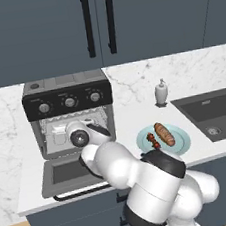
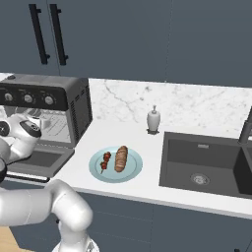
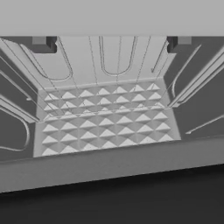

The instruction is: Pick up the kebab skewer and baguette bread, and place them inside the toaster oven. Close the toaster oven door and start by setting the timer.

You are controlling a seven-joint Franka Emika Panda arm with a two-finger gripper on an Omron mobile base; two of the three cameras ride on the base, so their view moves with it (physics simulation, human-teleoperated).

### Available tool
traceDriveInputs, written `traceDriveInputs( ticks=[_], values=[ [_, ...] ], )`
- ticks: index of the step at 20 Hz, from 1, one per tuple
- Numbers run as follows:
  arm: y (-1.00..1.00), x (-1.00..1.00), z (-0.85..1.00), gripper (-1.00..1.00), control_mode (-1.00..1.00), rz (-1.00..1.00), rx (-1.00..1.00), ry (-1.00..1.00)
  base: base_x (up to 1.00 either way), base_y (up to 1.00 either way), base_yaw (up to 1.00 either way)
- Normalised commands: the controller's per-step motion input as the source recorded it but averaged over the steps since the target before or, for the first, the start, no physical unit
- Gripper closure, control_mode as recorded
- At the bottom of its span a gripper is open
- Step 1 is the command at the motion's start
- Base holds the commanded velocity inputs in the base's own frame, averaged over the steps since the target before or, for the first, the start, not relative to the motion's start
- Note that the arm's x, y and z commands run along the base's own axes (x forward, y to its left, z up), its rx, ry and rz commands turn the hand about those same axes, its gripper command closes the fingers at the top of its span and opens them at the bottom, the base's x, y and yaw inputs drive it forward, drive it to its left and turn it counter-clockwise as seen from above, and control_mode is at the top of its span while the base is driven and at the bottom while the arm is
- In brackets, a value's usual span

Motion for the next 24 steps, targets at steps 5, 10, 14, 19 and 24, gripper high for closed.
traceDriveInputs(
  ticks=[5, 10, 14, 19, 24],
  values=[
    [0.00, 0.04, -0.05, -1.00, -1.00, 0.00, 0.00, 0.01, 0.00, 0.00, 0.00],
    [0.00, 0.10, -0.02, -1.00, -1.00, 0.00, 0.00, 0.03, 0.00, 0.00, 0.00],
    [0.00, 0.01, 0.00, -1.00, -1.00, 0.00, 0.00, 0.08, 0.00, 0.00, 0.00],
    [0.00, 0.08, -0.02, -1.00, -1.00, 0.00, -0.02, 0.09, 0.00, 0.00, 0.00],
    [0.00, 0.20, 0.00, -1.00, -1.00, 0.00, -0.04, 0.01, 0.00, 0.00, 0.00]
  ],
)
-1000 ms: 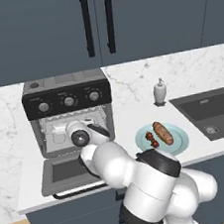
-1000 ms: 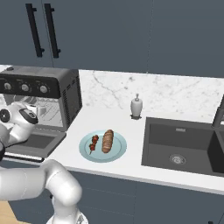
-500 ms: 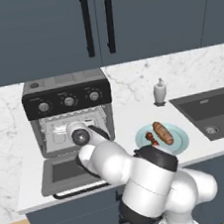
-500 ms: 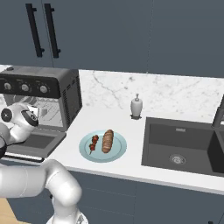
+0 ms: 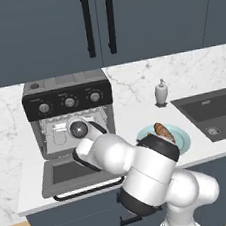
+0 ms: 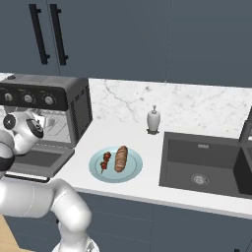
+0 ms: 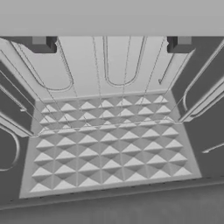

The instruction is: Pick up the kebab skewer and baguette bread, and place them inside the toaster oven. Close the toaster oven door and start by setting the timer.

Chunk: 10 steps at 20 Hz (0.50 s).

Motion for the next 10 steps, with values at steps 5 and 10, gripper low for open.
traceDriveInputs(
  ticks=[5, 10],
  values=[
    [0.00, 0.04, -0.22, -1.00, -1.00, 0.00, -0.06, 0.00, 0.00, 0.00, 0.00],
    [0.00, 0.00, -0.25, -1.00, -1.00, 0.00, -0.04, 0.00, 0.00, 0.00, 0.00]
  ],
)
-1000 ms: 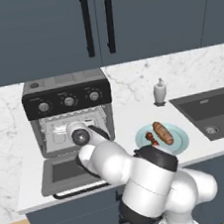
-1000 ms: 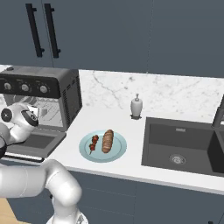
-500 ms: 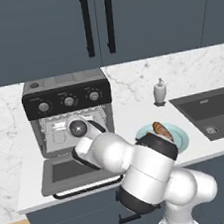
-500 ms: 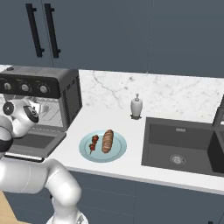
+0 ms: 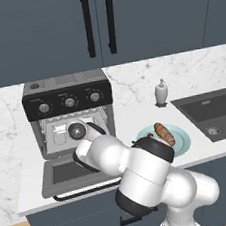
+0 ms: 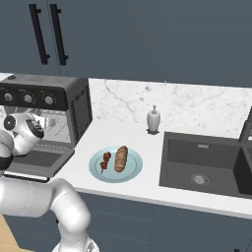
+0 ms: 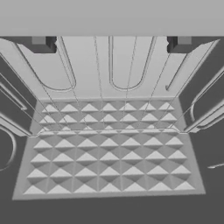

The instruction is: Pick up the kebab skewer and baguette bread, and place them inside the toaster oven. Close the toaster oven door and start by setting the timer.

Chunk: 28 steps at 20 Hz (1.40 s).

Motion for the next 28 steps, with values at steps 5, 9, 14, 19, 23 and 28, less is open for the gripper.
traceDriveInputs(
  ticks=[5, 9, 14, 19, 23, 28],
  values=[
    [0.00, 0.00, -0.06, -1.00, -1.00, 0.00, 0.00, 0.01, 0.00, 0.00, 0.00],
    [0.00, -0.14, -0.28, -1.00, -1.00, 0.00, 0.00, 0.05, 0.00, 0.00, 0.00],
    [0.00, -0.33, -0.35, -1.00, -1.00, 0.00, 0.00, 0.09, 0.00, 0.00, 0.00],
    [0.00, -0.54, -0.30, -1.00, -1.00, 0.01, 0.00, 0.10, 0.00, 0.00, 0.00],
    [0.00, -0.76, -0.30, -1.00, -1.00, 0.00, 0.00, 0.17, 0.00, 0.00, 0.00],
    [0.01, -0.80, -0.17, -1.00, -1.00, 0.00, 0.00, 0.24, 0.00, 0.00, 0.00]
  ],
)
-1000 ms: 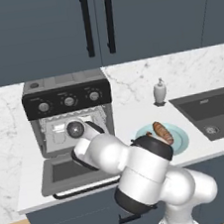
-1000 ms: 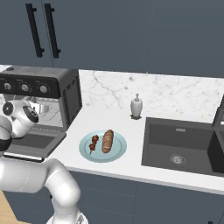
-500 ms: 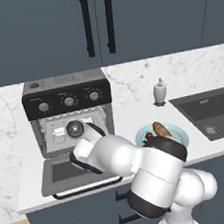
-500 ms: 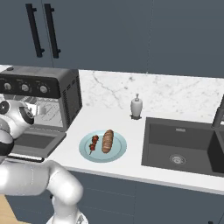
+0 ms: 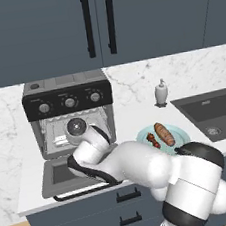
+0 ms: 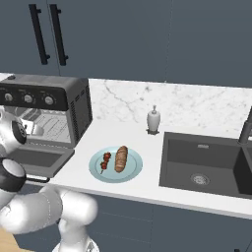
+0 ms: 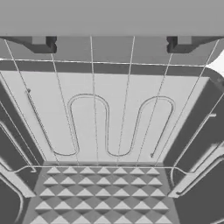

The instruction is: Pick up the kebab skewer and baguette bread, and place them inside the toaster oven. Close the toaster oven door and start by setting the timer.

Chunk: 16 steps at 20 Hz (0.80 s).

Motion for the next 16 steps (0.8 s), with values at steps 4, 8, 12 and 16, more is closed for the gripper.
traceDriveInputs(
  ticks=[4, 8, 12, 16],
  values=[
    [0.00, -0.77, -0.16, -1.00, -1.00, 0.00, 0.00, 0.34, 0.00, 0.00, 0.00],
    [0.00, -0.81, -0.30, -1.00, -1.00, 0.00, -0.02, 0.33, 0.00, 0.00, 0.00],
    [0.00, -0.90, -0.34, -1.00, -1.00, 0.00, -0.02, 0.35, 0.00, 0.00, 0.00],
    [-0.10, -0.74, 0.40, -1.00, -1.00, 0.00, 0.00, 0.25, 0.00, 0.00, 0.00]
  ],
)
